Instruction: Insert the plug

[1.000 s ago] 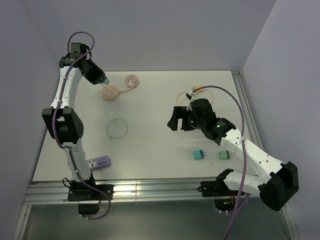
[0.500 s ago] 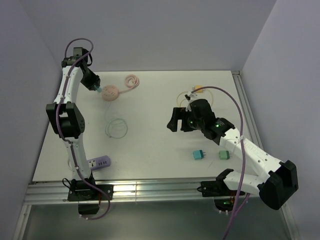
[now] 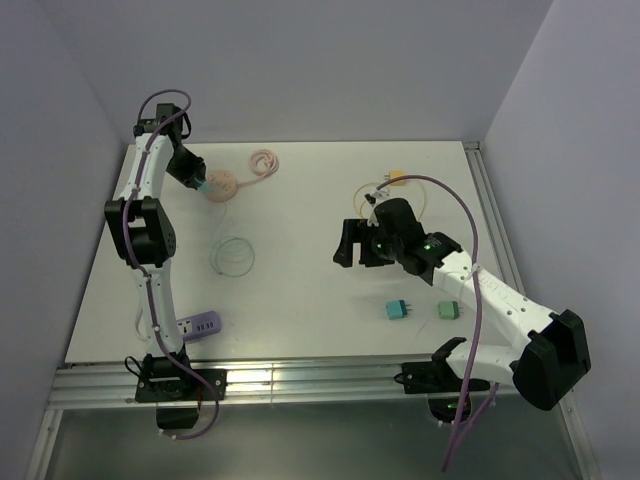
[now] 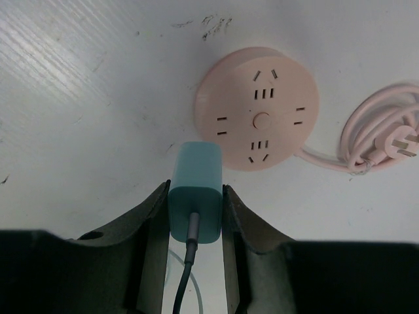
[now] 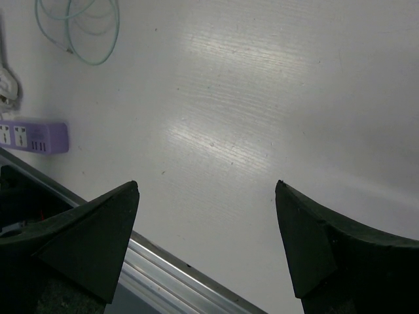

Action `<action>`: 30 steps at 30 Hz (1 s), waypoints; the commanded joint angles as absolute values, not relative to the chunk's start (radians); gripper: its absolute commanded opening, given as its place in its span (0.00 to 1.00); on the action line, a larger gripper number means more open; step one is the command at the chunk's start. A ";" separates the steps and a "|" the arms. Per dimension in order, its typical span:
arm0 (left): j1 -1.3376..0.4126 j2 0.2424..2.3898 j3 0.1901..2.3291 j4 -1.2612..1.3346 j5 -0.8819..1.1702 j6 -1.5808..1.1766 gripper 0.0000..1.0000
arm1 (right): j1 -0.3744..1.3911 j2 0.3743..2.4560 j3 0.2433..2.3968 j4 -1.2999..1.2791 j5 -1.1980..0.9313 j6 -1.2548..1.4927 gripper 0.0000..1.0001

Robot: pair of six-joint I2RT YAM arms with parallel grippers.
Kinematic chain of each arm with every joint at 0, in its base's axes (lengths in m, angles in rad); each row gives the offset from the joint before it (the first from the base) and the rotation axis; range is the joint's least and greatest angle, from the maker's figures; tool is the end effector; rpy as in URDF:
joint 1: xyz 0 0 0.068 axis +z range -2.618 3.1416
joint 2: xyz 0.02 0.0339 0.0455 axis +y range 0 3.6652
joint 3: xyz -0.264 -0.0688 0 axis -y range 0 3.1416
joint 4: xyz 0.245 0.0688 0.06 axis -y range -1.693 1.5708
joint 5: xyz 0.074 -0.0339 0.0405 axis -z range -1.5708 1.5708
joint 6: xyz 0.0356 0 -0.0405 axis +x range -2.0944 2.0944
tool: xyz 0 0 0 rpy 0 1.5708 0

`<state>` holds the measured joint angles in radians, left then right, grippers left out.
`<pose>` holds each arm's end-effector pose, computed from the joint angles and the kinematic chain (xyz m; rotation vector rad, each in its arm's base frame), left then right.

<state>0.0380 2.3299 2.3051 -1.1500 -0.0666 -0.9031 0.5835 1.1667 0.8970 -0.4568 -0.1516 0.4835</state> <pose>0.4899 0.0210 0.2579 -1.2635 2.4435 -0.1481 0.2056 0.1422 0.2763 -0.2013 2.3876 0.7036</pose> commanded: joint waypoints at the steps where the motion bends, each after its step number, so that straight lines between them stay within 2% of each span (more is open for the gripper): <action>1: 0.043 2.327 2.335 -1.154 -0.034 -0.940 0.00 | 0.575 1.170 0.940 -0.449 -0.150 0.502 0.91; 30: 0.041 2.375 2.303 -1.034 0.006 -0.979 0.00 | 0.575 1.170 0.950 -0.463 -0.130 0.500 0.90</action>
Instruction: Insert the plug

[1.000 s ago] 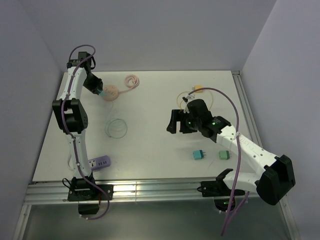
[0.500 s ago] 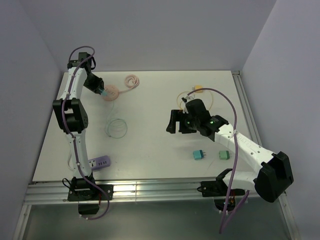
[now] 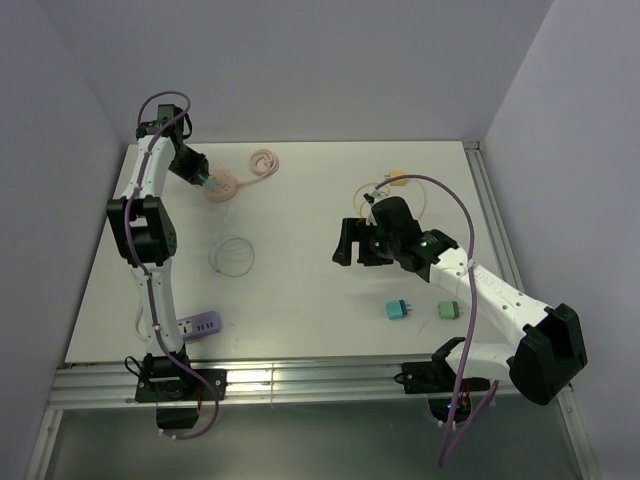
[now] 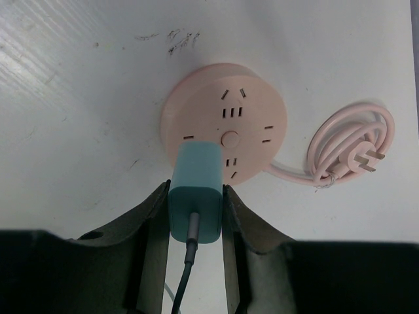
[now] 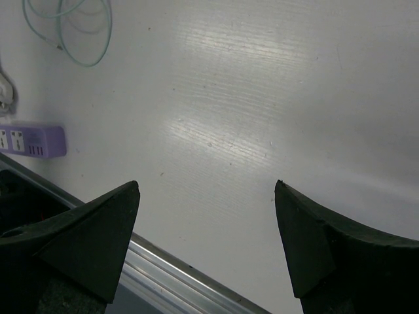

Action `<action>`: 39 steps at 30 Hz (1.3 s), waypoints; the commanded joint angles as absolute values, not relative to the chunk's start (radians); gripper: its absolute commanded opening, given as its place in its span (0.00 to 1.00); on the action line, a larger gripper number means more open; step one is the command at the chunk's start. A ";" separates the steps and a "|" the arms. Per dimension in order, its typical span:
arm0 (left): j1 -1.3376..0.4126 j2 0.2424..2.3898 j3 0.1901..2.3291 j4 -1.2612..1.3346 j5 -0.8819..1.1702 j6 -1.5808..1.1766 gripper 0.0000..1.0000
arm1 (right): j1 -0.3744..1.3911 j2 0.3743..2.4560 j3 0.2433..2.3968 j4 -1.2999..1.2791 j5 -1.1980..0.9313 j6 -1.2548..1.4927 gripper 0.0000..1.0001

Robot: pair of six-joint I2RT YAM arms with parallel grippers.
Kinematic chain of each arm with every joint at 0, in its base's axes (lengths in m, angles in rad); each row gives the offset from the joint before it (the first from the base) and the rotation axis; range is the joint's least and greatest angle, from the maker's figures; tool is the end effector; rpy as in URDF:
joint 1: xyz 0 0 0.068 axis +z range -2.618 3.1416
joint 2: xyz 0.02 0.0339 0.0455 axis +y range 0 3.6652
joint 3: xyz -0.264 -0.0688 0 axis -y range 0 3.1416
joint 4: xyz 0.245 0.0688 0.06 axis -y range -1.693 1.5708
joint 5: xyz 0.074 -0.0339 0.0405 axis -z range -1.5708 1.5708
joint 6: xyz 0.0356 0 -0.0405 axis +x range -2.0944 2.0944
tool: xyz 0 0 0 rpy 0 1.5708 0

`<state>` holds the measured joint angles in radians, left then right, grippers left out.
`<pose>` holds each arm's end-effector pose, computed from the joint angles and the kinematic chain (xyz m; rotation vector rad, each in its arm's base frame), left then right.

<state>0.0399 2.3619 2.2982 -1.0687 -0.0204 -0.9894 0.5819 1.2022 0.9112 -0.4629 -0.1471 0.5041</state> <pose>0.5022 0.0208 0.2442 -1.3499 2.3745 -0.2534 0.2113 0.1453 0.2722 -0.1715 2.4195 0.6951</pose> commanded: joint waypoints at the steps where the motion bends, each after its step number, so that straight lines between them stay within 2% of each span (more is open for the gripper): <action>1: 0.041 2.376 2.299 -1.026 0.011 -0.974 0.00 | 0.575 1.170 0.948 -0.462 -0.130 0.502 0.90; 11: 0.040 2.395 2.289 -1.022 0.005 -0.946 0.00 | 0.575 1.177 0.940 -0.449 -0.140 0.511 0.90; 23: 0.040 2.396 2.258 -1.071 -0.098 -0.936 0.00 | 0.575 1.189 0.940 -0.439 -0.161 0.518 0.90; 39: 0.040 2.385 2.250 -1.109 -0.083 -0.904 0.00 | 0.575 1.192 0.937 -0.431 -0.161 0.520 0.90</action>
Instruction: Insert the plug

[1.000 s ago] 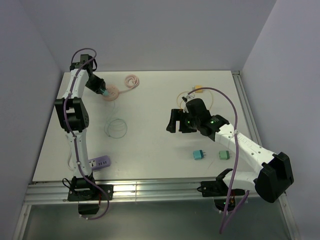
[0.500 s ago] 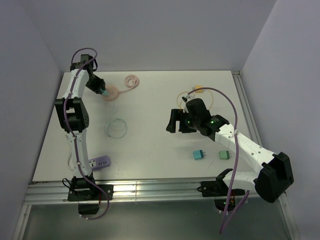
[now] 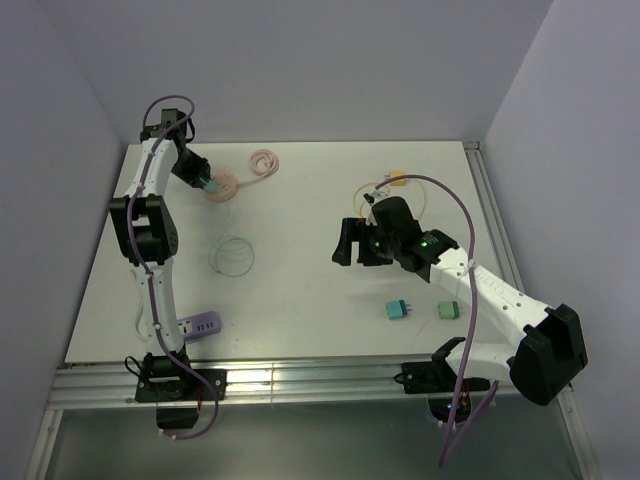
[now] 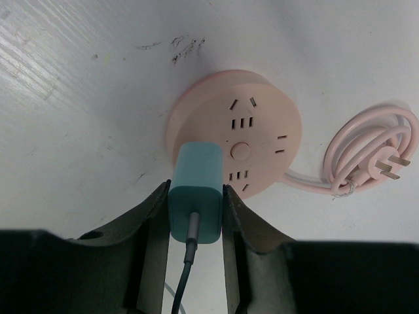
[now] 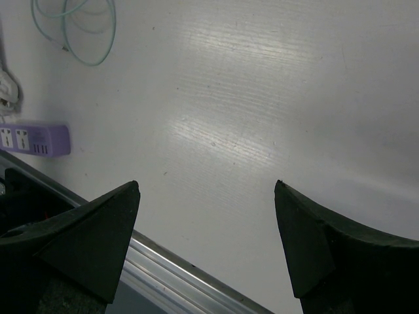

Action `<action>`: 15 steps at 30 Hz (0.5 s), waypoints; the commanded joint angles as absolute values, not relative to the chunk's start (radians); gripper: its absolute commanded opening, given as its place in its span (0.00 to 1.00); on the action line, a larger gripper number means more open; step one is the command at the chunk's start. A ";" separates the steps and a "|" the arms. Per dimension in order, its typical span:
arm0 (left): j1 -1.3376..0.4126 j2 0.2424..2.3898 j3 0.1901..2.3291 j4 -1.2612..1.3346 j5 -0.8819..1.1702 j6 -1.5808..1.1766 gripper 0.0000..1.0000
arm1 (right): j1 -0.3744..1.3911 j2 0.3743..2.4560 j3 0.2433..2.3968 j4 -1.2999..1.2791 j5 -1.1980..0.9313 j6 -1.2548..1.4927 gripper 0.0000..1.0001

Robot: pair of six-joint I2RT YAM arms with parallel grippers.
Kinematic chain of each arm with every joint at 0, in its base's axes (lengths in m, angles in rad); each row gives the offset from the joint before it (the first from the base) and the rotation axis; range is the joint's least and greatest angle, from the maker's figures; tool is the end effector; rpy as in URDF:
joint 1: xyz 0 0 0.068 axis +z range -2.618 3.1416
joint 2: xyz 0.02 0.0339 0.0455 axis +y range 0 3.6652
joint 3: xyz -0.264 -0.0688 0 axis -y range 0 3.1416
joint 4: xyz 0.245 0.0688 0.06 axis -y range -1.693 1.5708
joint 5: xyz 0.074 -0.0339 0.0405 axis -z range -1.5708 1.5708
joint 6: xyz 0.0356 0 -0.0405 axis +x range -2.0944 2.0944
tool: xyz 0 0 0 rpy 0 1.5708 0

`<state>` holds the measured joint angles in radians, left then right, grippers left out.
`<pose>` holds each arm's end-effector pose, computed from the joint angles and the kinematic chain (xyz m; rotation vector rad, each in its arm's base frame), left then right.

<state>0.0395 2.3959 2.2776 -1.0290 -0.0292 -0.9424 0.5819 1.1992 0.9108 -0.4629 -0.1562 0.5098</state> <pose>0.5089 0.0212 0.2234 -1.2992 2.4119 -0.2209 0.2107 0.1453 0.2728 -0.1697 2.4200 0.7089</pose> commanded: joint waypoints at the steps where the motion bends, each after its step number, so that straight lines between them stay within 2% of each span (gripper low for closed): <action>1: 0.040 2.384 2.250 -1.111 -0.084 -0.902 0.00 | 0.575 1.190 0.937 -0.428 -0.161 0.519 0.90; 15: 0.037 2.381 2.235 -1.100 -0.051 -0.884 0.00 | 0.575 1.190 0.930 -0.422 -0.170 0.520 0.90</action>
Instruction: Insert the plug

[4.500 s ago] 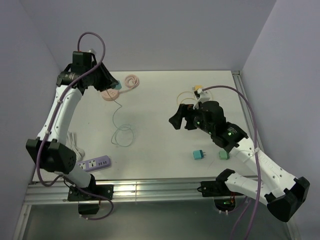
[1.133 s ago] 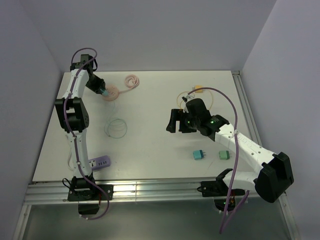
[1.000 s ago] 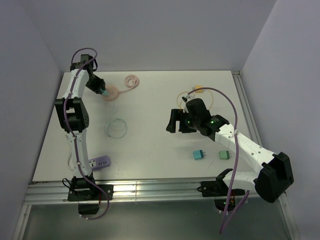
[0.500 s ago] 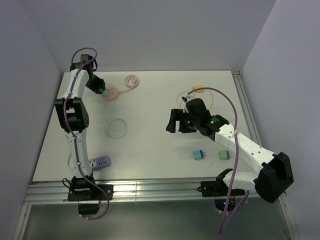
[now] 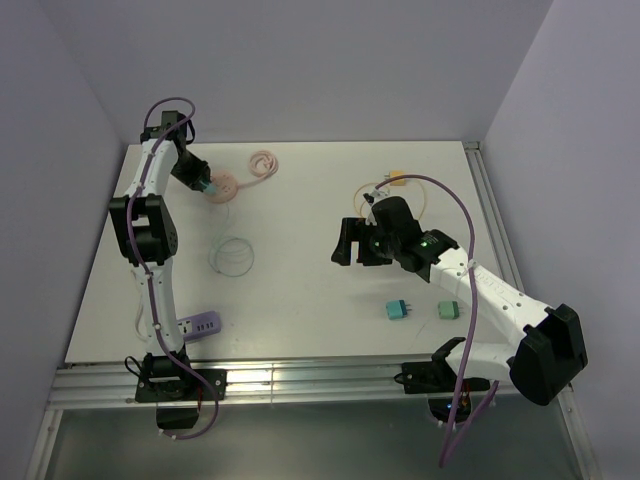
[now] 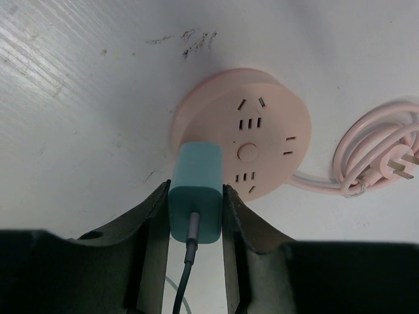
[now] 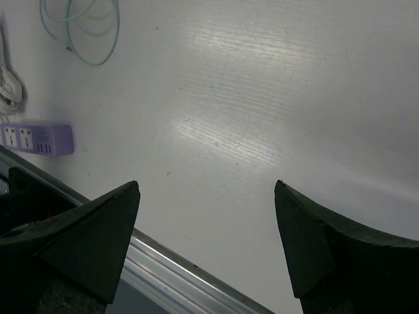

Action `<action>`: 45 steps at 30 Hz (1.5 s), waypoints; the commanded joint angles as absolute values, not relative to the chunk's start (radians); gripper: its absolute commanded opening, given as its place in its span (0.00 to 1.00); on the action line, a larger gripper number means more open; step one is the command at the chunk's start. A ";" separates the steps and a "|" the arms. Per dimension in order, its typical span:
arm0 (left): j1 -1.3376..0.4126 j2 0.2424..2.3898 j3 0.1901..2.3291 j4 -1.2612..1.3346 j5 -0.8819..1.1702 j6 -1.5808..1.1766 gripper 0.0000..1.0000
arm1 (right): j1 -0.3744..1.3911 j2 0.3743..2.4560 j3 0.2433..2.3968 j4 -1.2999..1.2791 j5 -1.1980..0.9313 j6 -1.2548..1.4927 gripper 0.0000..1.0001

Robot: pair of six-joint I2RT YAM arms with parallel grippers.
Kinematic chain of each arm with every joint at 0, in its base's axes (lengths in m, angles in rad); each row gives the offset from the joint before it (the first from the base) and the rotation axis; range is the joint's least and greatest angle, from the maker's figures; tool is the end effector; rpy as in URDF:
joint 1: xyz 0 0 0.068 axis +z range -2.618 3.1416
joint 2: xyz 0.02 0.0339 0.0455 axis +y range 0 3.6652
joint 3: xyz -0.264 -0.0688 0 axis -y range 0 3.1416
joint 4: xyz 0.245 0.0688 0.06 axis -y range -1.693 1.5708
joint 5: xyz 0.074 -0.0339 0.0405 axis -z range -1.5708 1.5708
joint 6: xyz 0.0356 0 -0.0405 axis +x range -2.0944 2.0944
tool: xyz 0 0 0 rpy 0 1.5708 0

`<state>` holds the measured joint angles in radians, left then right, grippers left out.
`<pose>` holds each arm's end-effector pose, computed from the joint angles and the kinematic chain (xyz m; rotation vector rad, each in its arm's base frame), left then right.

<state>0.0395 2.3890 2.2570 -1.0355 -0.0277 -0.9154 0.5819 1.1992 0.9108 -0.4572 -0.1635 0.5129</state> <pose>0.5060 0.0210 0.2204 -1.2741 2.4456 -0.2045 0.2109 0.1457 0.2733 -0.1703 2.4164 0.7209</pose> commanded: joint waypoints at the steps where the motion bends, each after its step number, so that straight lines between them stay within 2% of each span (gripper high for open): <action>1: 0.035 2.382 2.238 -1.101 -0.055 -0.885 0.00 | 0.575 1.190 0.928 -0.422 -0.170 0.522 0.90; 7: 0.028 2.388 2.243 -1.114 -0.081 -0.888 0.00 | 0.575 1.183 0.922 -0.423 -0.166 0.522 0.90; 13: 0.028 2.450 2.376 -1.264 -0.166 -0.922 0.00 | 0.575 1.178 0.920 -0.423 -0.163 0.522 0.90; 23: 0.028 2.396 2.221 -1.264 -0.229 -0.933 0.00 | 0.575 1.183 0.920 -0.425 -0.172 0.518 0.90; 33: 0.011 2.488 2.286 -1.325 -0.339 -0.945 0.00 | 0.575 1.183 0.919 -0.426 -0.166 0.515 0.90; 45: -0.061 2.369 1.809 -1.088 -0.324 -0.982 0.00 | 0.575 1.178 0.905 -0.420 -0.167 0.522 0.90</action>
